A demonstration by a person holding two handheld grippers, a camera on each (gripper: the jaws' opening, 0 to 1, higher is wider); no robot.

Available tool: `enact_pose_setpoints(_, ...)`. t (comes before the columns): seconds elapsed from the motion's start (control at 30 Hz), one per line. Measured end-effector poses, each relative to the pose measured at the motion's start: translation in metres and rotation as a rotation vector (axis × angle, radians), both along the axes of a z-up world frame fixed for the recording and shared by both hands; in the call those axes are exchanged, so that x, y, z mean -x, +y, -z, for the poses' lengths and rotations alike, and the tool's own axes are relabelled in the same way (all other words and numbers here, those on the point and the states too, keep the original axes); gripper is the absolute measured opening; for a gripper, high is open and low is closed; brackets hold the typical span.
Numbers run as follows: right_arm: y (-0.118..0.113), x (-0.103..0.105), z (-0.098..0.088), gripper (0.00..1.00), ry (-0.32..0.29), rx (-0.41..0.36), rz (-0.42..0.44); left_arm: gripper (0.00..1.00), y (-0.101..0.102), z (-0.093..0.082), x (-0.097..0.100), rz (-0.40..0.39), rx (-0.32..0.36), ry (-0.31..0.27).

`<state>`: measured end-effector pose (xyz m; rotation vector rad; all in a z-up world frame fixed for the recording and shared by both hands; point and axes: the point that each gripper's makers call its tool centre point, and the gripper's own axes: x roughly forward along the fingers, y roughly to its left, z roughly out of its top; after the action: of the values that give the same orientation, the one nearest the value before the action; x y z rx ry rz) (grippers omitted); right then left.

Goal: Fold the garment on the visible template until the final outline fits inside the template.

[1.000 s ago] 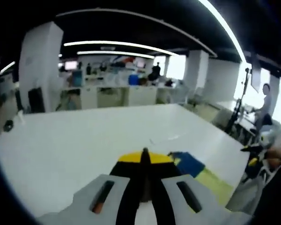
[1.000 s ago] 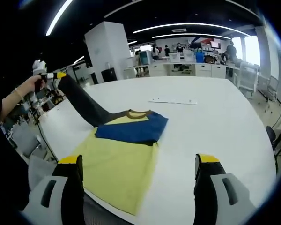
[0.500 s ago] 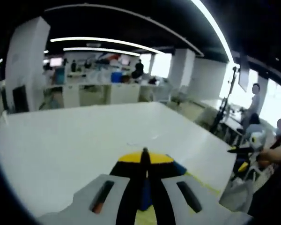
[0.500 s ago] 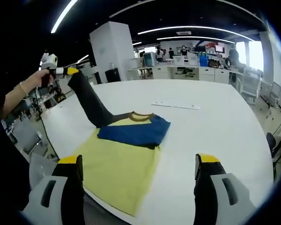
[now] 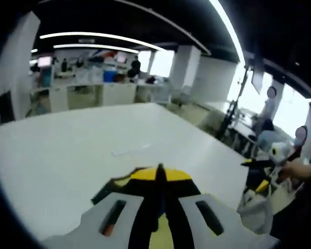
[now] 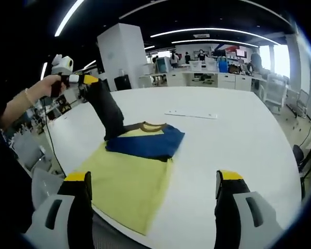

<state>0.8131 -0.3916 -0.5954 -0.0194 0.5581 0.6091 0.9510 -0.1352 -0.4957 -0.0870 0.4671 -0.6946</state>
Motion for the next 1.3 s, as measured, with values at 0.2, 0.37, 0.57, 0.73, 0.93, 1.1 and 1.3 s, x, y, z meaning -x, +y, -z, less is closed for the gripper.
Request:
enact_pose_setpoints(0.2, -0.009, 0.001, 0.001, 0.99, 0.003, 0.000, 0.016, 0.00, -0.021, 0.025, -0.002, 0.035, -0.012, 0.051)
enact_pose_setpoints(0.37, -0.015, 0.002, 0.003, 0.99, 0.009, 0.002, 0.029, 0.00, -0.026, 0.037, -0.003, 0.045, -0.019, 0.077)
enact_pose_setpoints(0.57, -0.018, 0.001, 0.006, 0.99, 0.016, 0.001, 0.038, 0.00, -0.029, 0.049, -0.007, 0.047, -0.026, 0.099)
enact_pose_setpoints(0.73, -0.017, -0.001, 0.009, 0.99, 0.022, -0.002, 0.037, 0.00, -0.034, 0.055, -0.011, 0.052, -0.031, 0.110)
enact_pose_setpoints(0.93, -0.020, -0.002, 0.012, 0.99, 0.028, -0.003, 0.044, 0.00, -0.041, 0.061, -0.016, 0.062, -0.037, 0.124)
enact_pose_setpoints(1.1, -0.024, -0.002, 0.015, 0.99, 0.034, -0.002, 0.053, 0.00, -0.049, 0.066, -0.019, 0.069, -0.034, 0.138)
enact_pose_setpoints(1.3, -0.027, -0.002, 0.018, 0.99, 0.039, -0.005, 0.060, 0.00, -0.060, 0.076, -0.019, 0.082, -0.037, 0.160)
